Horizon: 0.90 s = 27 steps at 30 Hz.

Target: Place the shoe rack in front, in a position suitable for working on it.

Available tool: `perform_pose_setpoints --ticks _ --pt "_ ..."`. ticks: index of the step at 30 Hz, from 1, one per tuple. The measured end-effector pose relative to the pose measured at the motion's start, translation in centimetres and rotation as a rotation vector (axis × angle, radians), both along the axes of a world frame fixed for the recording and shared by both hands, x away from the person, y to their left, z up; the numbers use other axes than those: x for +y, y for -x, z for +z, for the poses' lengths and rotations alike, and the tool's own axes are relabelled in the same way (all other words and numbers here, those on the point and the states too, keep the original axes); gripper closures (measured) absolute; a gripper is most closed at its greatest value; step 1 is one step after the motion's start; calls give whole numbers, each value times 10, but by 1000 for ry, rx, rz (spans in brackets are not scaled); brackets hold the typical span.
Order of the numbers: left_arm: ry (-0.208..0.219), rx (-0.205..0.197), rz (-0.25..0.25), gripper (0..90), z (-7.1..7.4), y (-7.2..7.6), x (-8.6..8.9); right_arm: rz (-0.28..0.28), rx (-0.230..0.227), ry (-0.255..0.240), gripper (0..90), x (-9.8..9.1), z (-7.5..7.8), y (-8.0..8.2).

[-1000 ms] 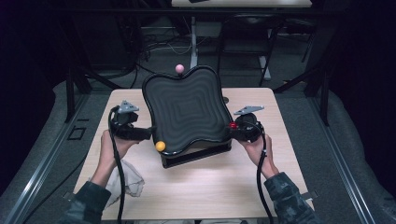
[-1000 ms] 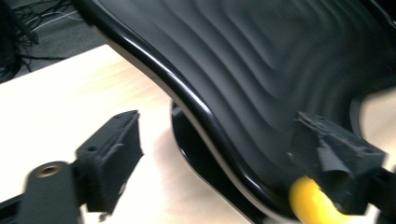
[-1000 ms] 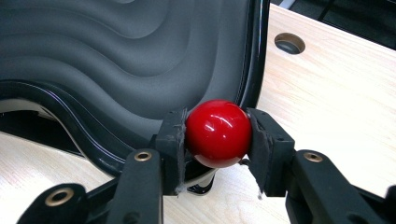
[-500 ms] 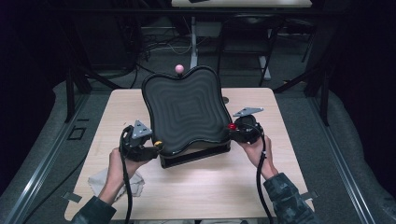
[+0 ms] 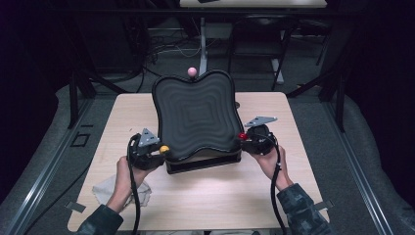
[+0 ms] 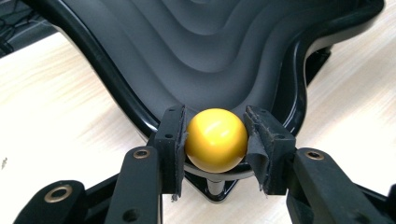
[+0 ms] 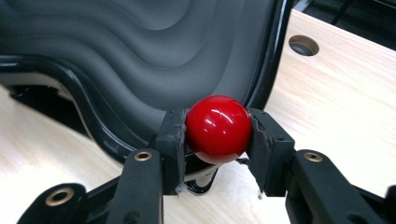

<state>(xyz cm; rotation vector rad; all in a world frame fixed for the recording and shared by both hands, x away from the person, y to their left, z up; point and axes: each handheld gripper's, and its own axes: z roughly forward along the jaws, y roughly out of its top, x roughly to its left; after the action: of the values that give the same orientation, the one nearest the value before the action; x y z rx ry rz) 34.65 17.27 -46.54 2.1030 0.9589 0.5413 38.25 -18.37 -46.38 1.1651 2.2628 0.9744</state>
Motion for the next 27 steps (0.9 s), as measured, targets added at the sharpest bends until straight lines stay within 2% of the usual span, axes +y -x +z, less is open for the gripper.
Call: perform_pose_setpoints --ticks 7,14,17,20,24,27 --pt "22 -8 23 597 -2 -11 8 36 6 -15 598 1 -1 15" --pt "26 -8 31 598 -2 -13 11 58 -4 -44 598 1 -4 24" --pt "27 -9 30 598 -2 -13 11 58 -16 -22 593 2 -4 25" --pt "26 -11 31 599 -3 -13 12 107 -25 -51 586 -2 -6 19" --pt "25 -13 40 599 -3 -12 14 125 -54 -45 529 1 -10 17" --pt "27 -14 49 600 -3 -12 17 144 -67 -54 540 3 -11 15"
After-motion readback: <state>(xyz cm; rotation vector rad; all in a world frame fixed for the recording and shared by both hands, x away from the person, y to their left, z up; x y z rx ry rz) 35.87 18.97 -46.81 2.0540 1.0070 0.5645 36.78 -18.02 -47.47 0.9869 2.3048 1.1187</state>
